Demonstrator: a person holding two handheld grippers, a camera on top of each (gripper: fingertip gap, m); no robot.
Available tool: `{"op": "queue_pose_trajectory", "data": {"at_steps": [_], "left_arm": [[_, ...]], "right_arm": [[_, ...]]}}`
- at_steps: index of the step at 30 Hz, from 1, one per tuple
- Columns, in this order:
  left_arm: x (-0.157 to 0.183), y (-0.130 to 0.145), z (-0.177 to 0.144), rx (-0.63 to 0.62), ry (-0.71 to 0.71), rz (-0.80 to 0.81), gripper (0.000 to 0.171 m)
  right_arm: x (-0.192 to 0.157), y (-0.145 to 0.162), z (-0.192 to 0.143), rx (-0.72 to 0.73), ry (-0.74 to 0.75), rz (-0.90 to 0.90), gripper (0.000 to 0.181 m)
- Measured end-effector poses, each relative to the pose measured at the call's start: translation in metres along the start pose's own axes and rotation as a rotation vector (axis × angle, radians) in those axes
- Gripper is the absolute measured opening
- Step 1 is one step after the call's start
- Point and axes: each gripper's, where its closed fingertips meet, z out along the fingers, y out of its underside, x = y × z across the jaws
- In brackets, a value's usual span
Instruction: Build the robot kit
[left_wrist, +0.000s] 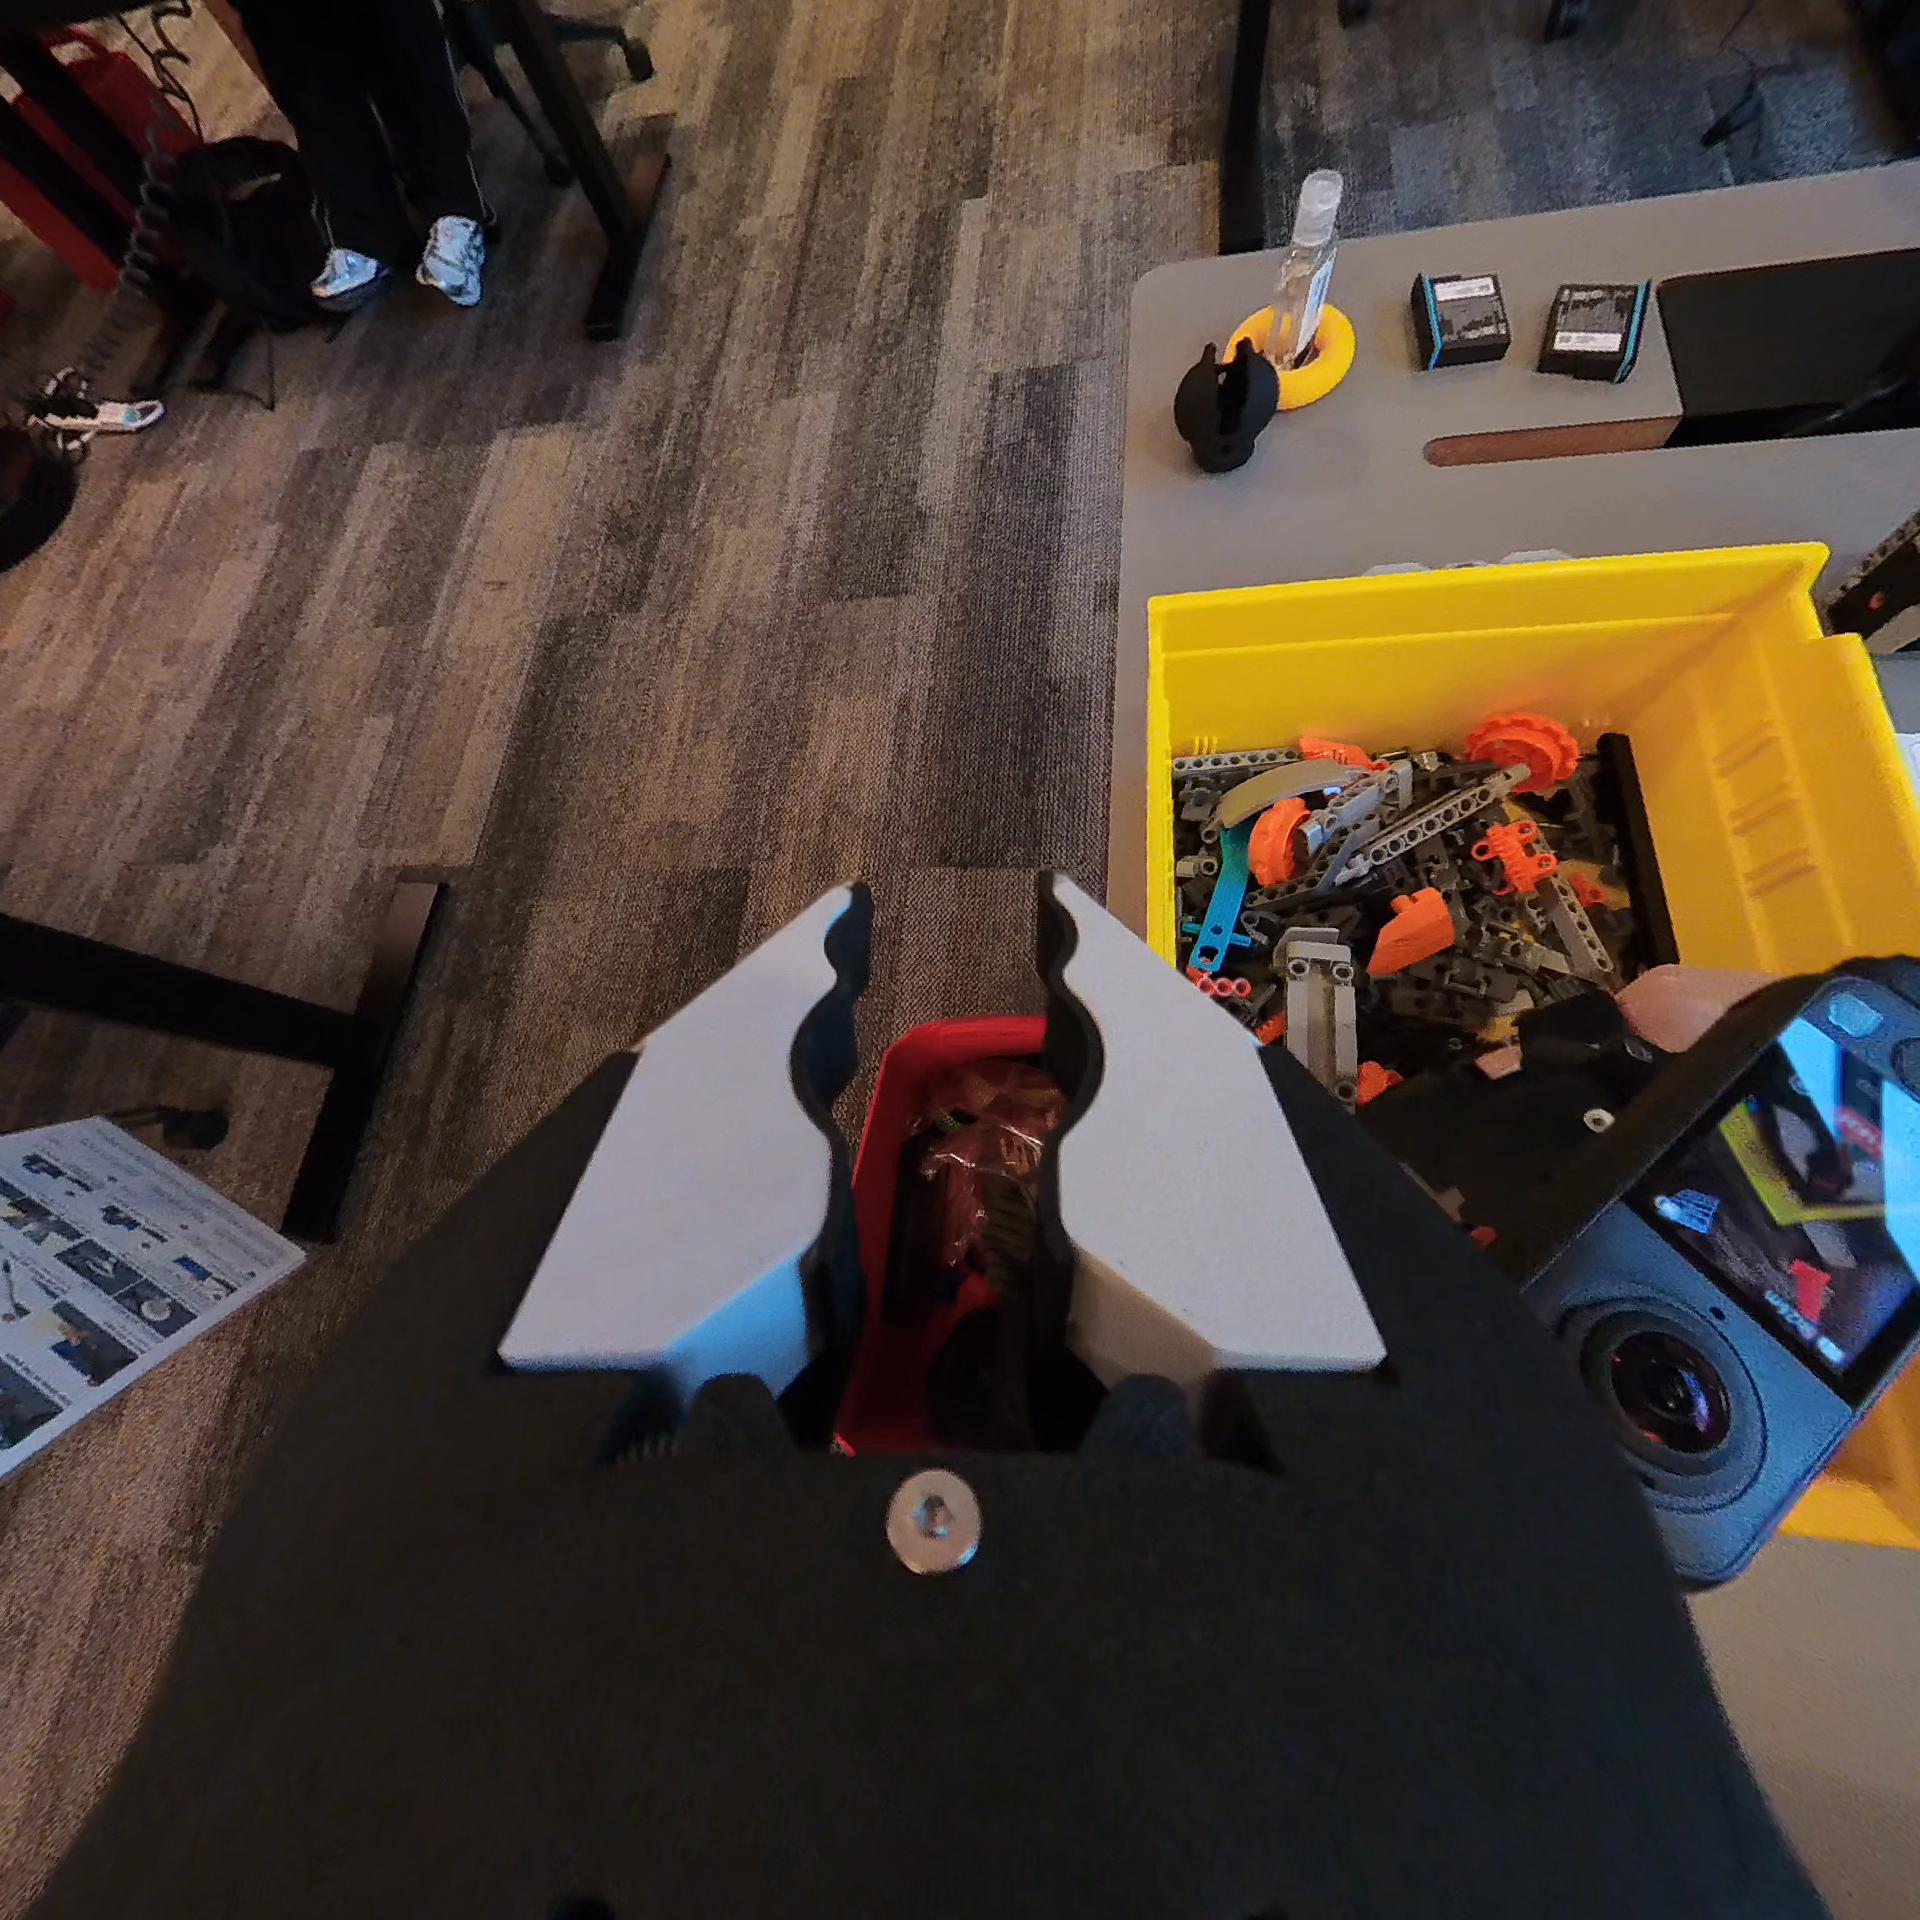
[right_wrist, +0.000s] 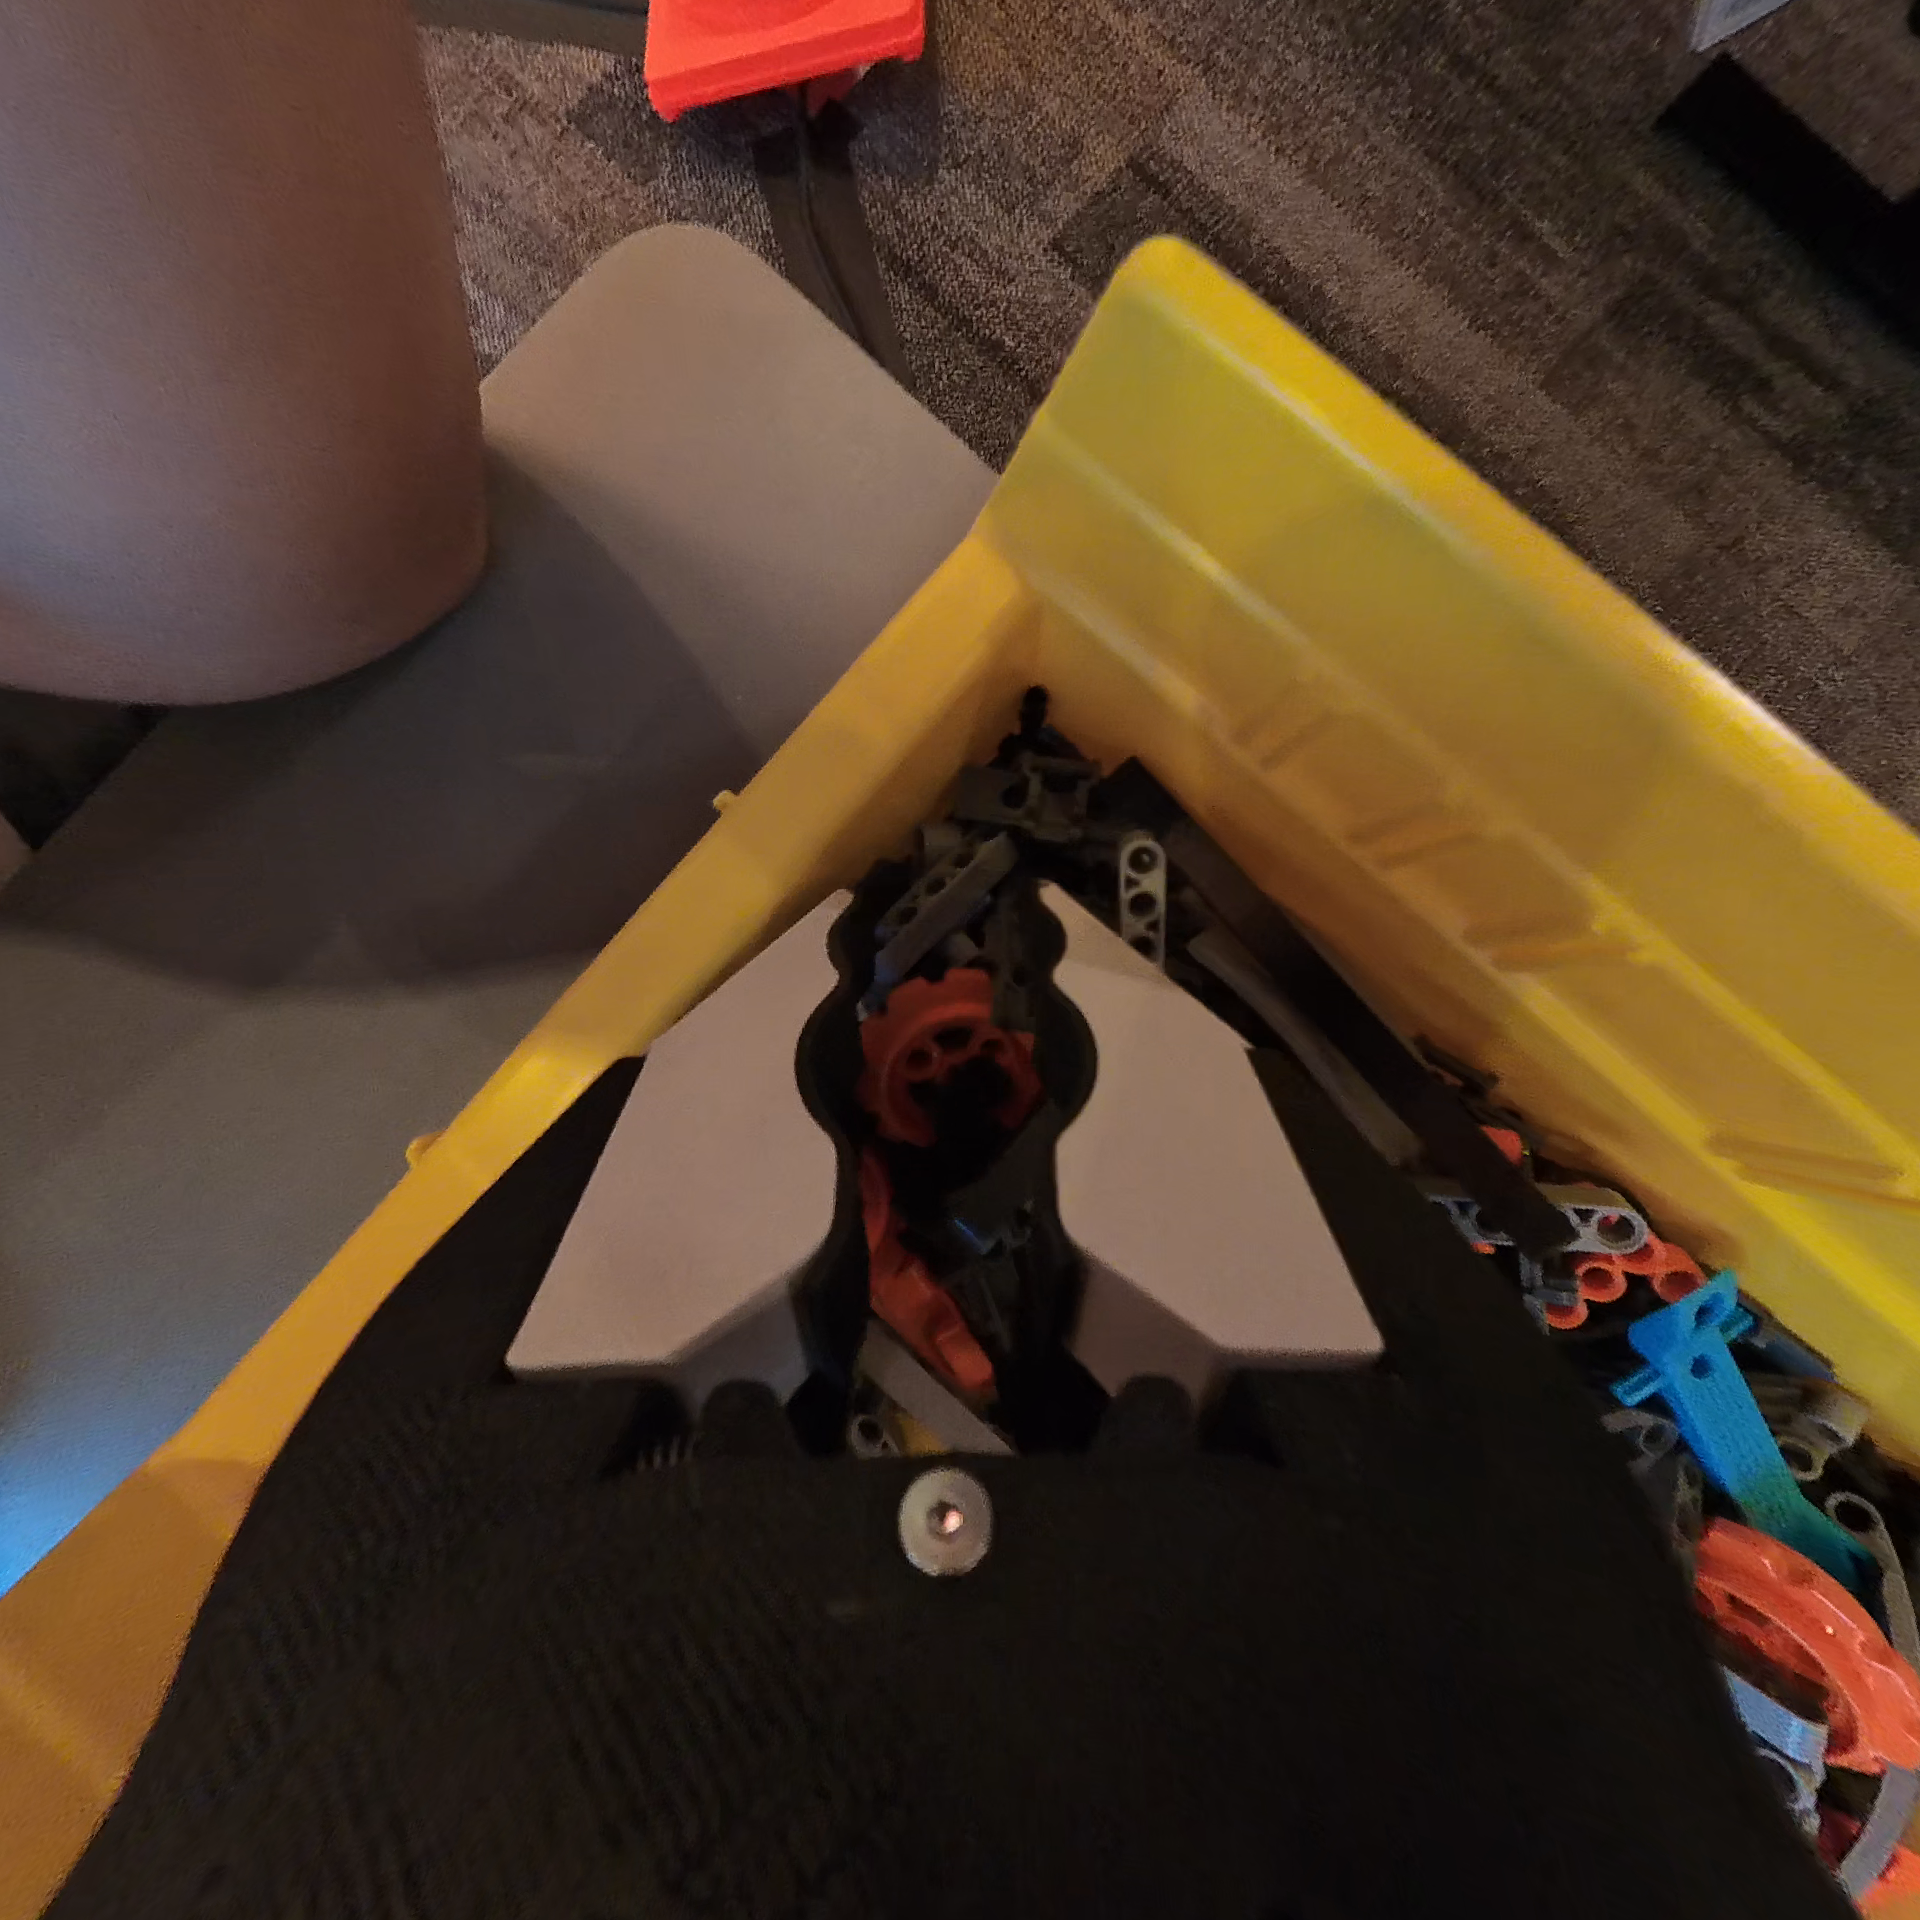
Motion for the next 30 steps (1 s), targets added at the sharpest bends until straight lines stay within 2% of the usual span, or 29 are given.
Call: {"op": "queue_pose_trajectory", "data": {"at_steps": [5, 7, 14, 16, 18, 21, 24, 27, 30], "left_arm": [[0.008, -0.002, 0.0, 0.003, 0.015, 0.031, 0.03], [0.011, -0.003, 0.0, 0.004, 0.021, 0.042, 0.03], [0.015, -0.004, 0.0, 0.007, 0.037, 0.052, 0.03], [0.016, -0.004, 0.0, 0.007, 0.04, 0.058, 0.03], [0.018, -0.005, 0.0, 0.007, 0.043, 0.063, 0.03], [0.018, -0.005, 0.0, 0.007, 0.044, 0.065, 0.03], [0.018, -0.005, -0.001, 0.008, 0.041, 0.065, 0.03], [0.018, -0.004, 0.0, 0.001, 0.042, 0.067, 0.031], [0.018, -0.004, 0.0, 0.002, 0.044, 0.067, 0.031]], "right_arm": [[0.01, 0.021, -0.012, -0.15, 0.075, -0.08, 0.011], [0.016, 0.034, -0.022, -0.21, 0.106, -0.098, 0.011], [0.022, 0.093, -0.057, -0.4, 0.061, 0.017, 0.008], [0.023, 0.101, -0.064, -0.419, 0.06, 0.026, 0.01], [0.023, 0.092, -0.068, -0.373, 0.07, 0.025, 0.025], [0.017, 0.053, -0.07, -0.221, 0.067, 0.002, 0.028], [-0.013, 0.013, -0.056, -0.06, -0.08, -0.014, 0.026], [-0.029, 0.016, -0.037, -0.101, -0.183, -0.053, 0.039], [-0.019, 0.038, -0.028, -0.216, -0.124, -0.134, 0.04]]}}
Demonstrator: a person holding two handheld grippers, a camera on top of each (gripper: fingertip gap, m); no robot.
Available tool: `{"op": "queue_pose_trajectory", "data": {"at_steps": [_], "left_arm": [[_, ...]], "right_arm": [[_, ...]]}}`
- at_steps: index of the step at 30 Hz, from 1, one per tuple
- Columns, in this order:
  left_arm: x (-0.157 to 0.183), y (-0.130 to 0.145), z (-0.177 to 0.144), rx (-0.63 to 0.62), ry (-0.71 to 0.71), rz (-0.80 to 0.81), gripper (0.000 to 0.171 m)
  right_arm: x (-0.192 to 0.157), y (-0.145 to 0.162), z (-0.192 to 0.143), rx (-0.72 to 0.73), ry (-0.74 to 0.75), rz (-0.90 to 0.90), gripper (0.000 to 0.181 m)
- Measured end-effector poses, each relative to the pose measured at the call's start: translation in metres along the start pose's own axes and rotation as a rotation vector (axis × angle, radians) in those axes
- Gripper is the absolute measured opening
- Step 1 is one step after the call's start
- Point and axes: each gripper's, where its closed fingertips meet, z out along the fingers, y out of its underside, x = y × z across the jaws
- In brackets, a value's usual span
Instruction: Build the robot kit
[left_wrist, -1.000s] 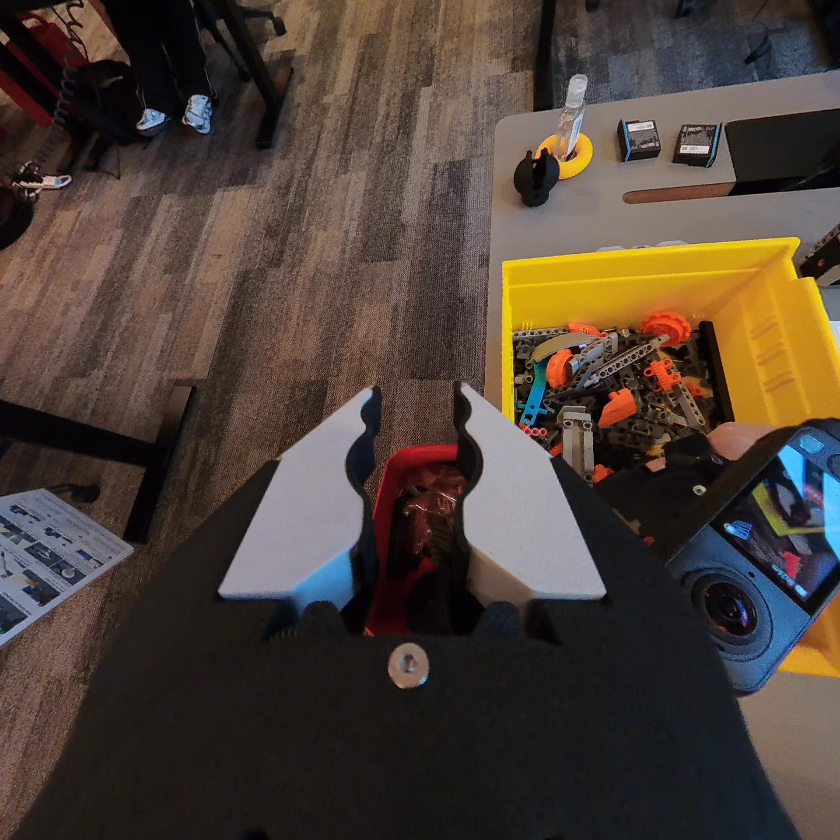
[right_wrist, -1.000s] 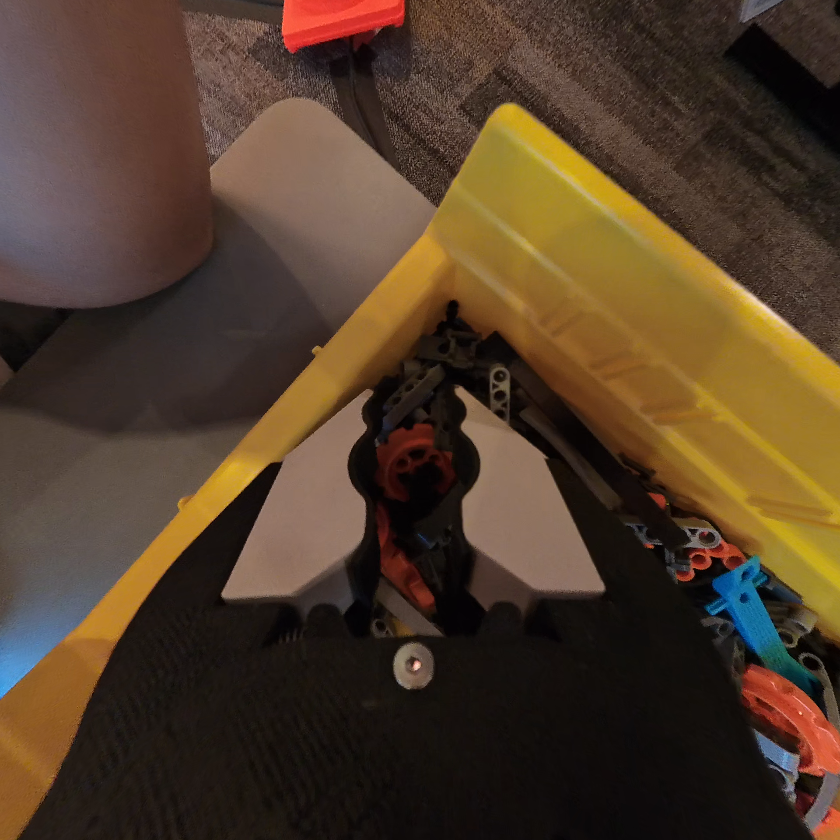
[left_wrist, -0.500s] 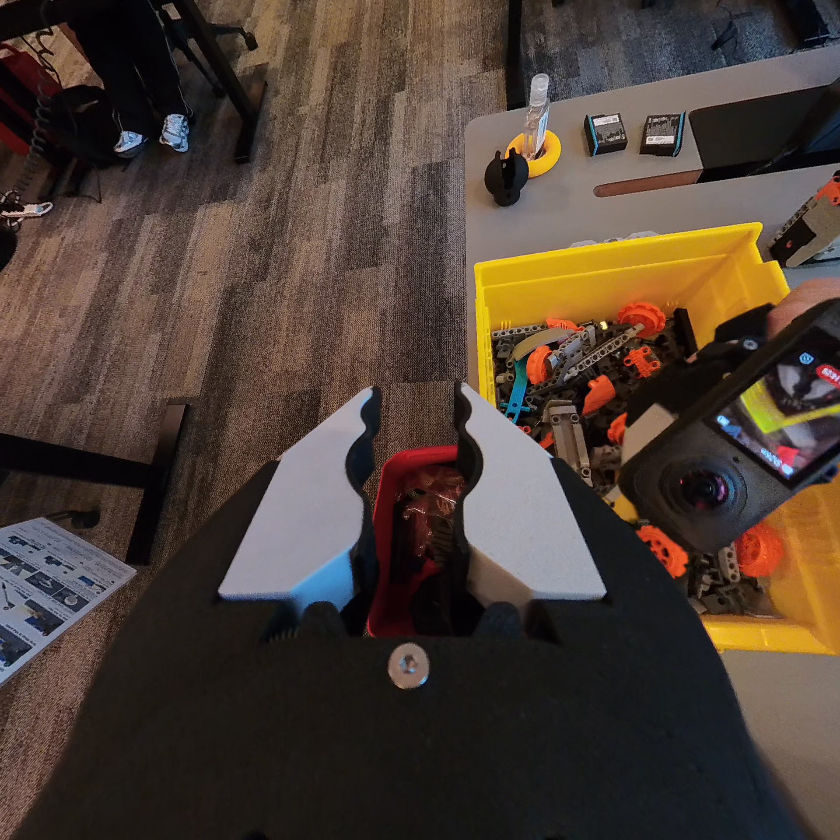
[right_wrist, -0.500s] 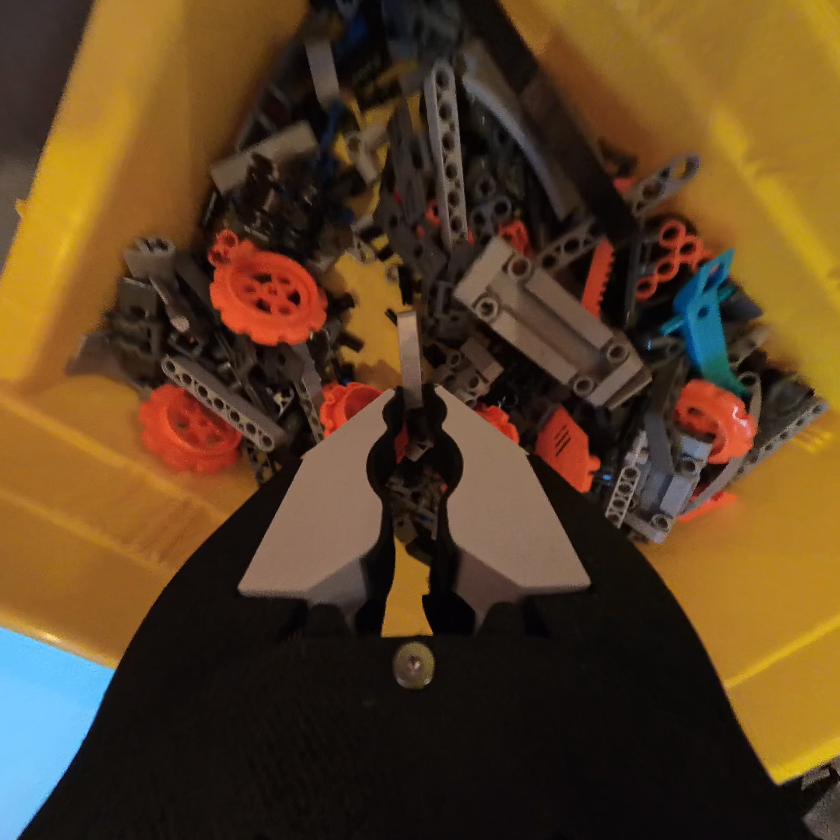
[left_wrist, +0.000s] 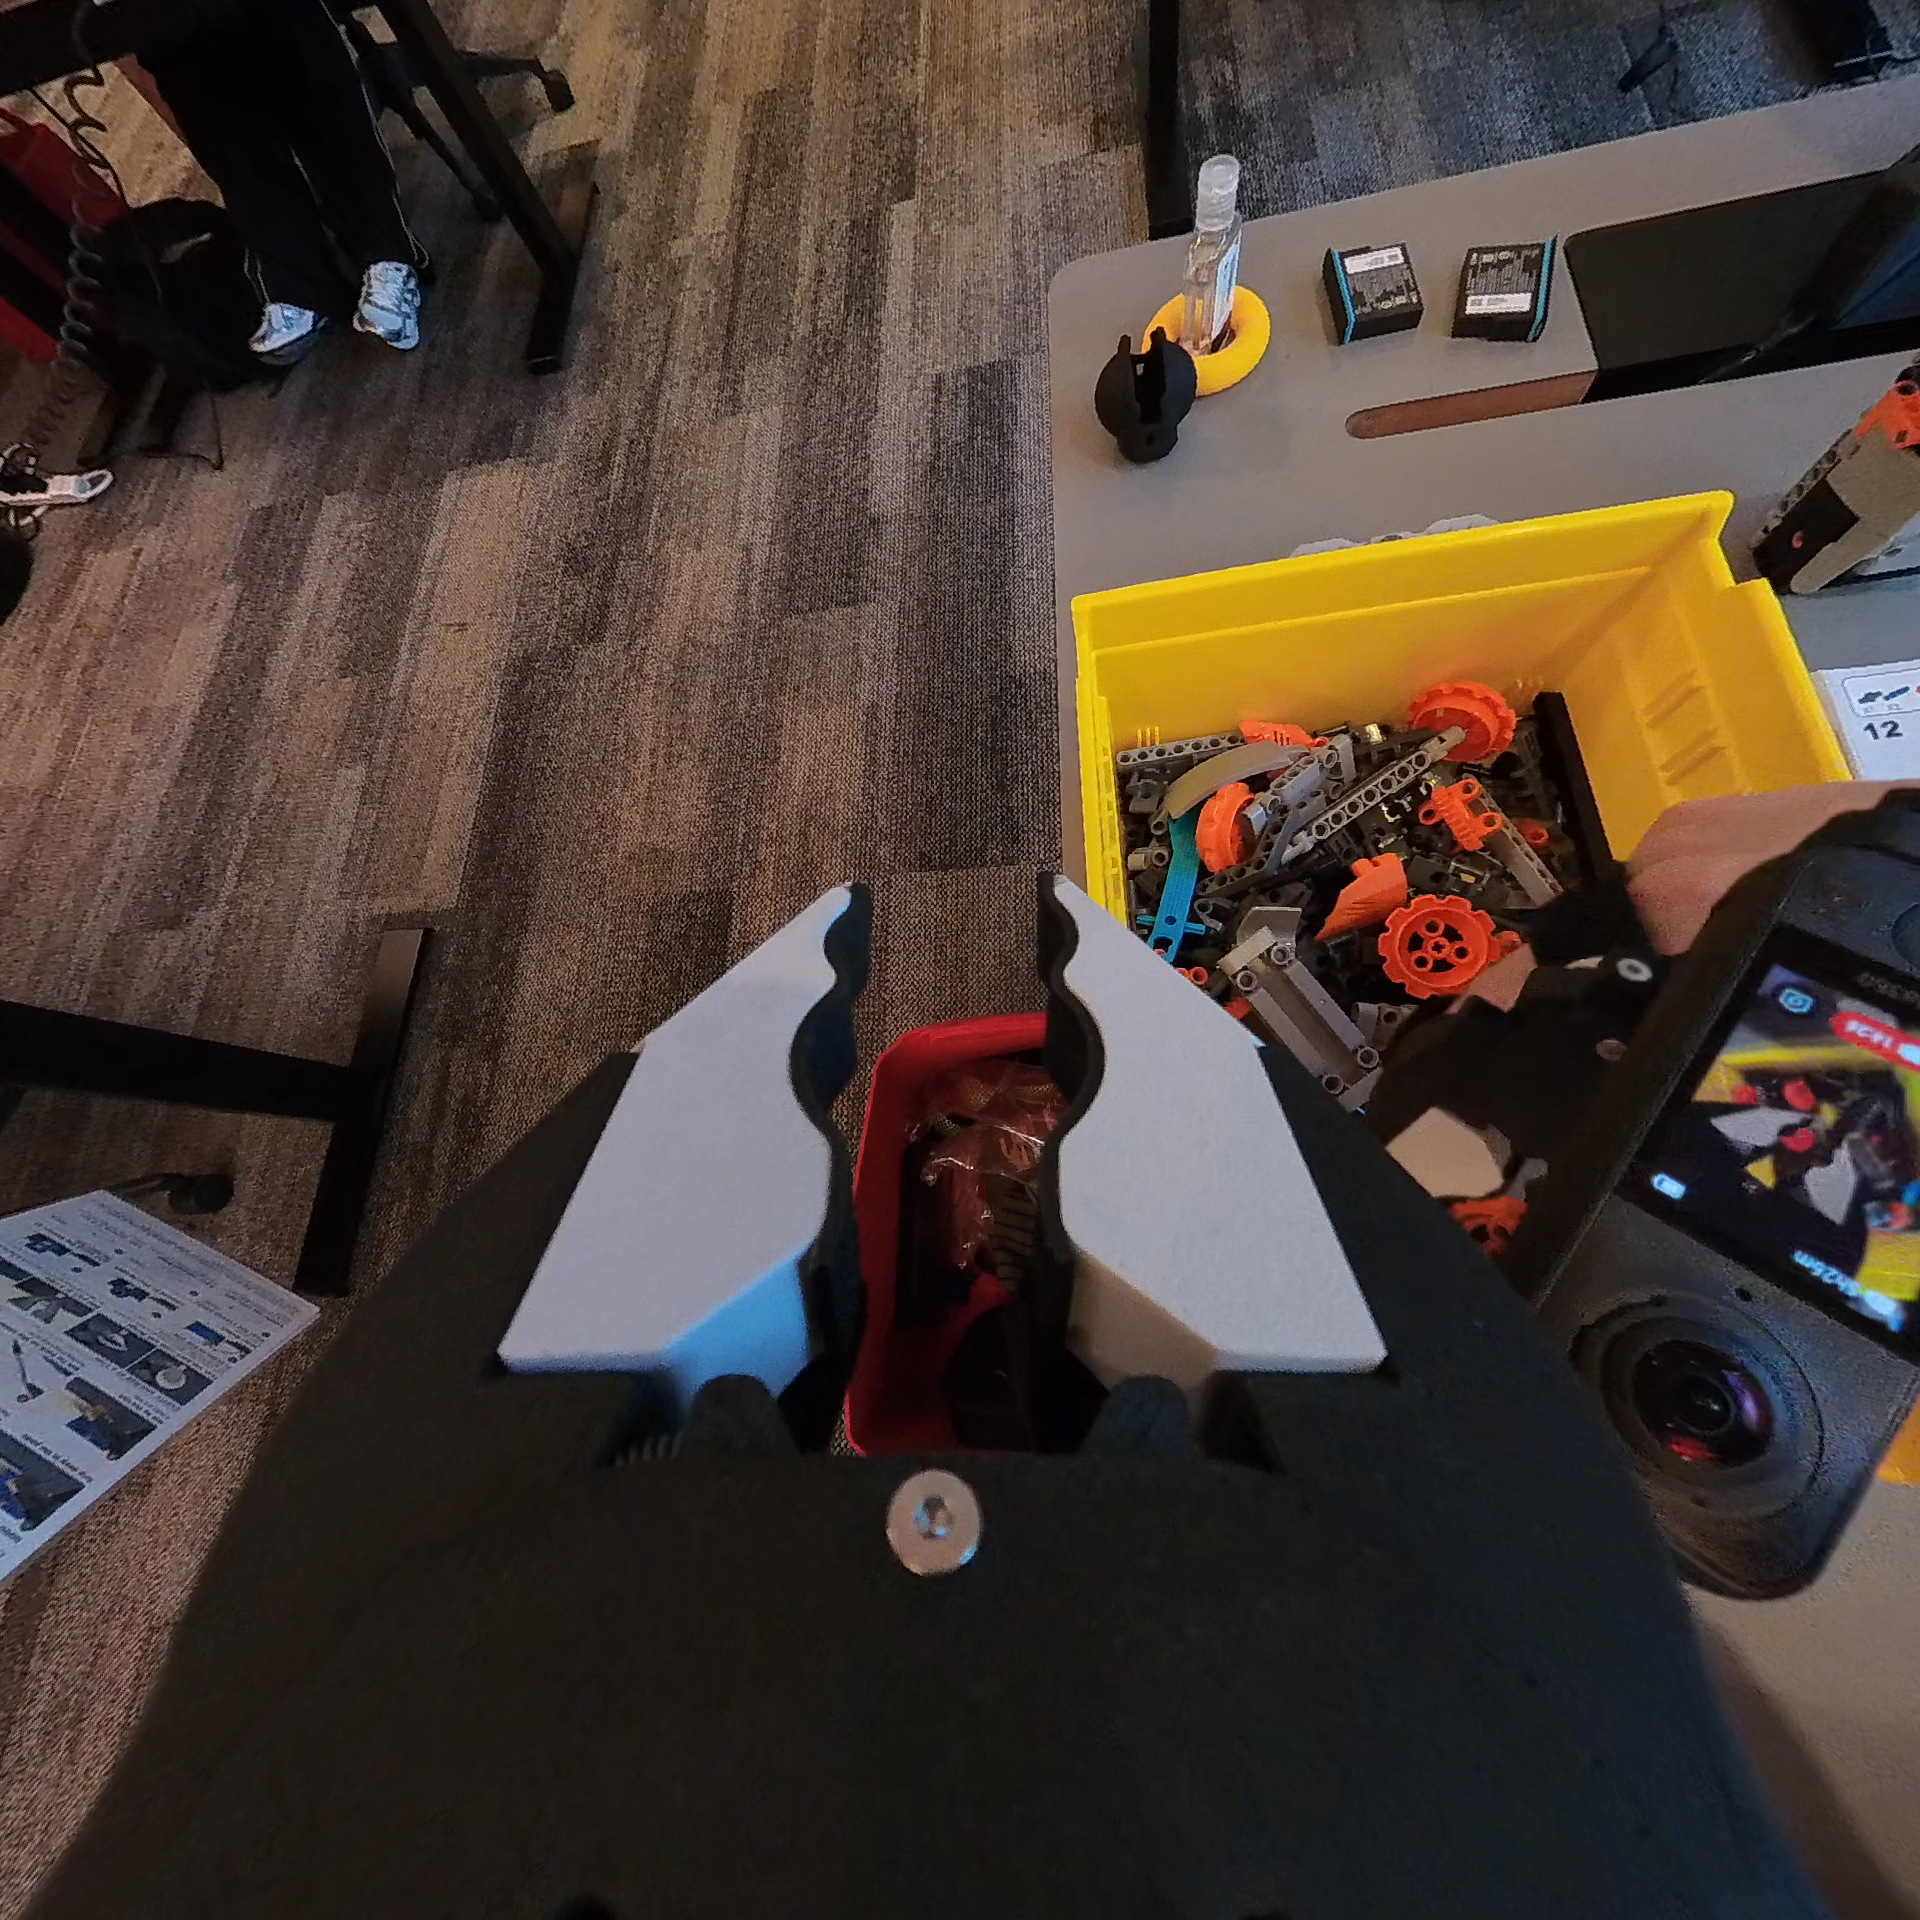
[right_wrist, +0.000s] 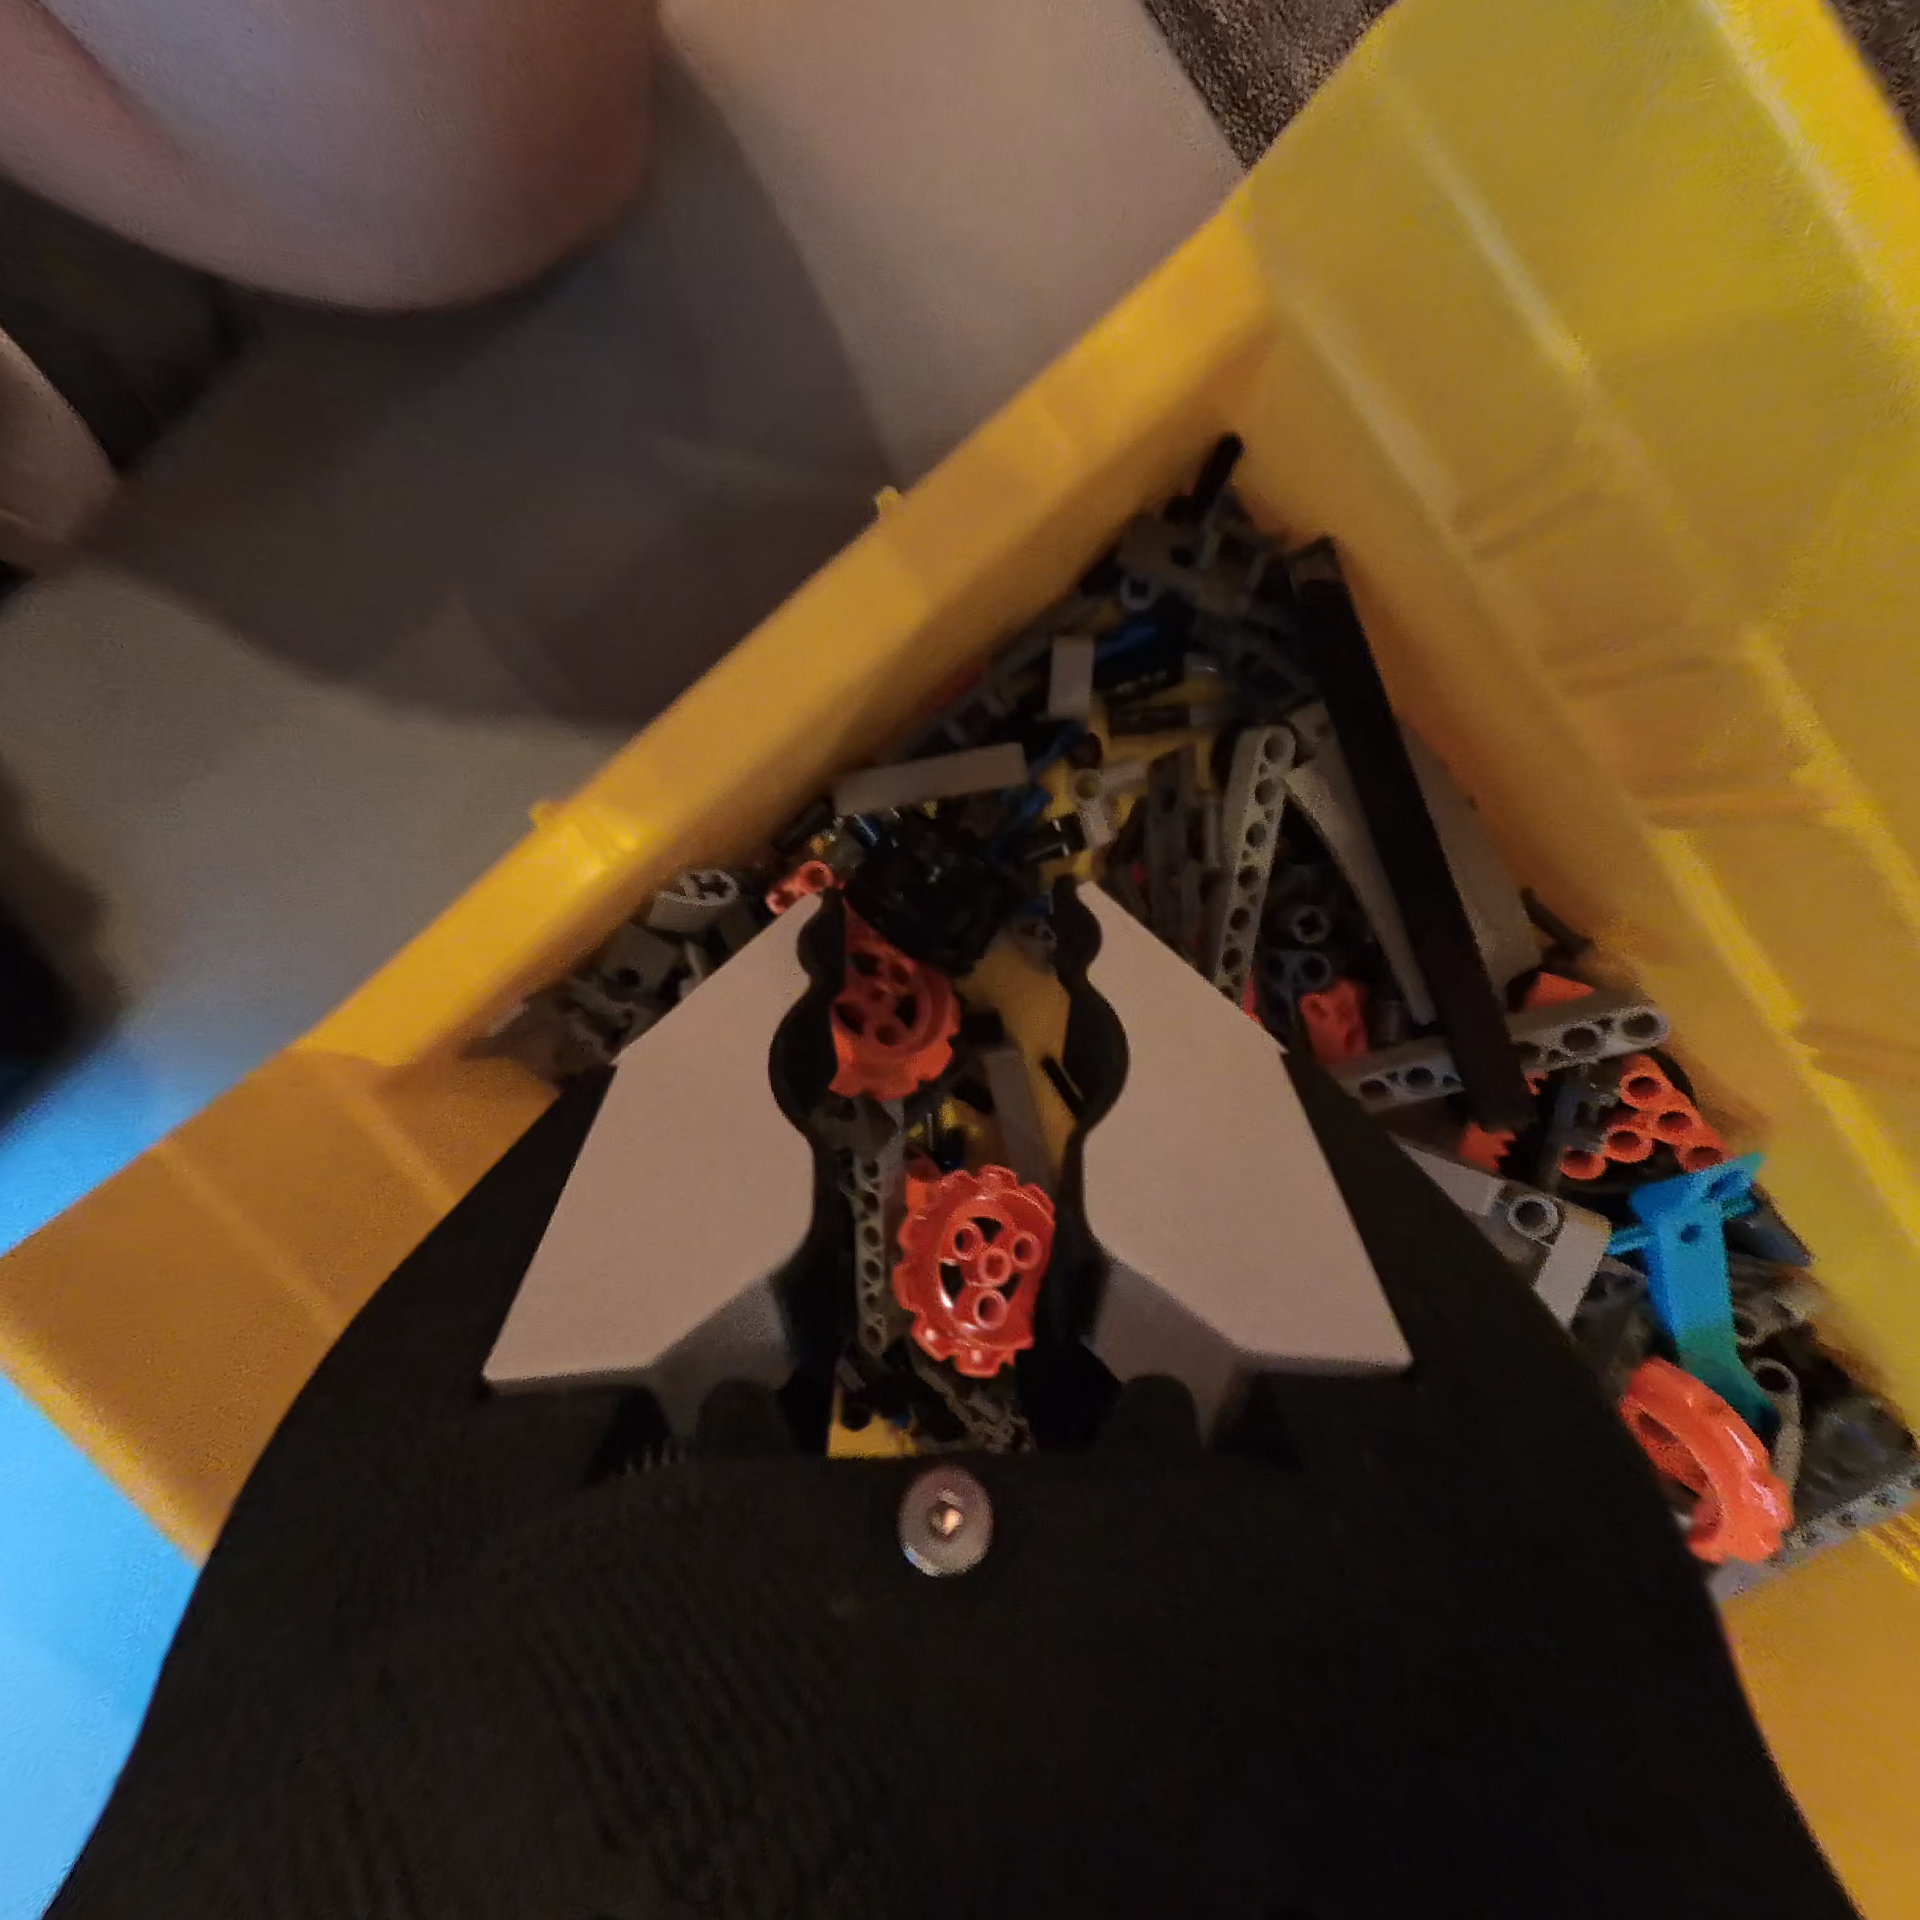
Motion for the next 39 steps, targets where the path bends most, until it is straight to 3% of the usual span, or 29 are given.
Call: {"op": "queue_pose_trajectory", "data": {"at_steps": [1, 7, 13, 16, 18, 20, 22, 28, 33, 37, 39], "left_arm": [[0.0, 0.0, 0.0, 0.002, 0.001, 0.0, 0.031], [0.002, -0.001, 0.0, 0.002, 0.009, 0.005, 0.031], [0.004, -0.001, 0.001, 0.001, 0.017, 0.014, 0.031], [0.005, -0.001, 0.001, -0.001, 0.017, 0.018, 0.031], [0.005, -0.001, 0.001, 0.0, 0.016, 0.016, 0.031], [0.004, -0.001, 0.001, -0.002, 0.013, 0.014, 0.031], [0.004, 0.0, 0.002, -0.007, 0.012, 0.016, 0.031], [0.007, 0.0, 0.003, -0.013, 0.02, 0.027, 0.031], [0.009, 0.0, 0.004, -0.017, 0.032, 0.032, 0.031], [0.01, 0.0, 0.003, -0.012, 0.034, 0.034, 0.031], [0.011, -0.001, 0.002, -0.008, 0.034, 0.034, 0.03]], "right_arm": [[0.001, 0.003, 0.001, -0.003, 0.006, 0.003, 0.033], [0.021, 0.017, -0.024, 0.021, 0.089, 0.065, 0.033], [0.063, 0.079, -0.06, -0.12, 0.299, 0.193, 0.032], [0.068, 0.069, -0.066, -0.049, 0.345, 0.209, 0.048], [0.053, 0.03, -0.067, 0.127, 0.294, 0.146, 0.043], [0.023, -0.005, -0.061, 0.263, 0.155, 0.042, 0.025], [0.005, -0.016, -0.045, 0.25, 0.041, 0.031, 0.022], [-0.021, 0.004, 0.003, 0.025, -0.142, 0.022, 0.027], [-0.006, 0.032, 0.003, -0.115, -0.038, 0.013, 0.011], [-0.003, 0.038, -0.006, -0.109, -0.061, 0.098, 0.013], [-0.005, 0.018, -0.01, 0.006, -0.078, 0.089, 0.018]]}}
